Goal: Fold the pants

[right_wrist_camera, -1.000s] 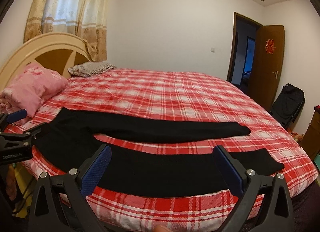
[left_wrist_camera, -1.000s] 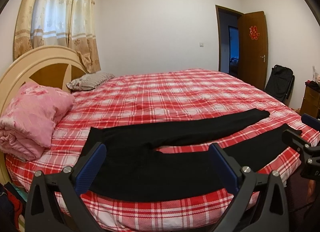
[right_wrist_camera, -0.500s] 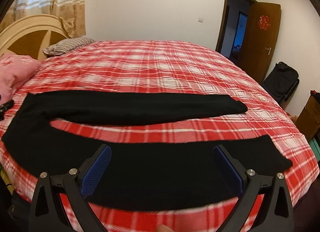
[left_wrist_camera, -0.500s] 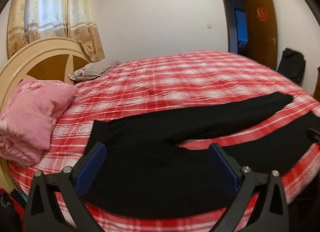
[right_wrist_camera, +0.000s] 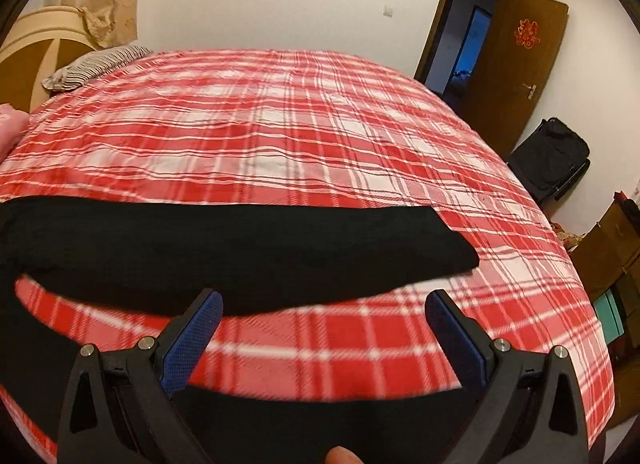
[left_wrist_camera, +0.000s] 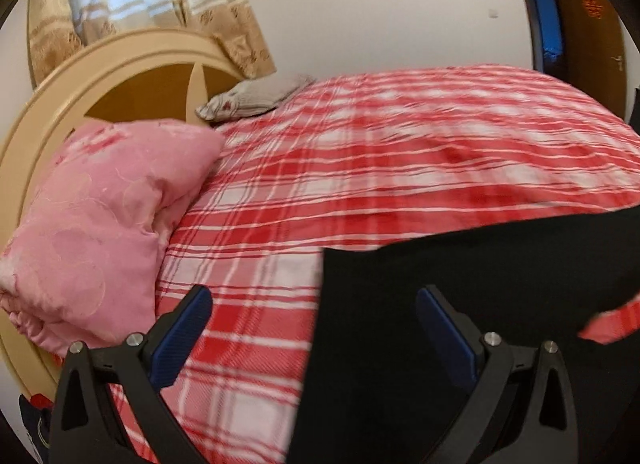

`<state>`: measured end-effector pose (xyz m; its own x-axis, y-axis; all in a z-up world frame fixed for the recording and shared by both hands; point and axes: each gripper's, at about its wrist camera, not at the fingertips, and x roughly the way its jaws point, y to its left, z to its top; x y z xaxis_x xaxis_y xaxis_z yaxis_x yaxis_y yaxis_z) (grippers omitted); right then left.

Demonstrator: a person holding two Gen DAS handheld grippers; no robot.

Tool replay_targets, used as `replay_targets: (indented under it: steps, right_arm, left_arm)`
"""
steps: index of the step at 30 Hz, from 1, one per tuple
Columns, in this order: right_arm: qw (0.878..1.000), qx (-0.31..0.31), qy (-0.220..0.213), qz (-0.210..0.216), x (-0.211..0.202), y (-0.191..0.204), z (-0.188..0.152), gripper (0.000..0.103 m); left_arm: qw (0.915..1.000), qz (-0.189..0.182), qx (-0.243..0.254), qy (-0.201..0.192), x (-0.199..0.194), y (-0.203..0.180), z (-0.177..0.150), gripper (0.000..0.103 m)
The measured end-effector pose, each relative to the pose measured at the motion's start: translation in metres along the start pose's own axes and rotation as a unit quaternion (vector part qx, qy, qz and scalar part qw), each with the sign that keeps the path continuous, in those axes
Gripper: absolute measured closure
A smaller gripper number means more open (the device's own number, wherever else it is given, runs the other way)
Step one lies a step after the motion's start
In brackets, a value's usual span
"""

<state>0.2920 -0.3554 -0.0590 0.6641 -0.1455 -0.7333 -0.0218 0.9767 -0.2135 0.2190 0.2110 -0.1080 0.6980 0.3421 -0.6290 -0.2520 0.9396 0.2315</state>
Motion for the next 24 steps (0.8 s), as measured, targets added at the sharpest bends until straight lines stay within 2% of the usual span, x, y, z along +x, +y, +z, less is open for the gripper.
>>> replay_targets:
  steps: [3,5,7,9,10,12,14,16,17,19,24]
  right_arm:
    - [0.999,0.031,0.021,0.015,0.019,-0.022,0.012,0.001]
    - [0.998,0.058,0.035,0.017,0.033,-0.041,0.021,0.001]
    - [0.996,0.075,0.042,0.011,0.040,-0.059,0.026,0.002]
    - [0.995,0.090,0.049,-0.005,0.048,-0.083,0.033,0.006]
    - [0.994,0.098,0.053,-0.010,0.053,-0.093,0.036,0.011]
    - [0.990,0.124,0.067,-0.018,0.067,-0.120,0.043,0.019]
    - [0.985,0.156,0.079,-0.011,0.085,-0.142,0.049,0.021]
    - [0.980,0.176,0.087,0.001,0.100,-0.154,0.054,0.021]
    - [0.979,0.182,0.092,0.003,0.112,-0.160,0.058,0.021]
    - [0.980,0.178,0.092,0.001,0.125,-0.165,0.063,0.021]
    - [0.978,0.175,0.110,0.030,0.164,-0.167,0.071,0.021]
  left_arm:
    - [0.9996,-0.022,-0.004,0.018,0.026,0.008,0.006,0.008]
    - [0.9979,-0.051,-0.003,0.040,0.044,0.005,0.008,0.011]
    - [0.9962,-0.067,-0.006,0.056,0.064,0.002,0.012,0.025]
    - [0.9939,-0.079,-0.010,0.076,0.083,-0.002,0.014,0.030]
    - [0.9927,-0.088,-0.013,0.082,0.089,-0.002,0.015,0.038]
    - [0.9896,-0.106,-0.015,0.096,0.097,-0.003,0.015,0.045]
    - [0.9876,-0.117,-0.013,0.104,0.105,-0.004,0.014,0.055]
    - [0.9867,-0.121,-0.011,0.108,0.110,-0.005,0.013,0.059]
    - [0.9862,-0.126,-0.013,0.107,0.110,-0.004,0.013,0.060]
    - [0.9843,-0.139,-0.012,0.108,0.112,-0.002,0.015,0.071]
    - [0.9835,-0.143,-0.012,0.111,0.113,-0.003,0.017,0.074]
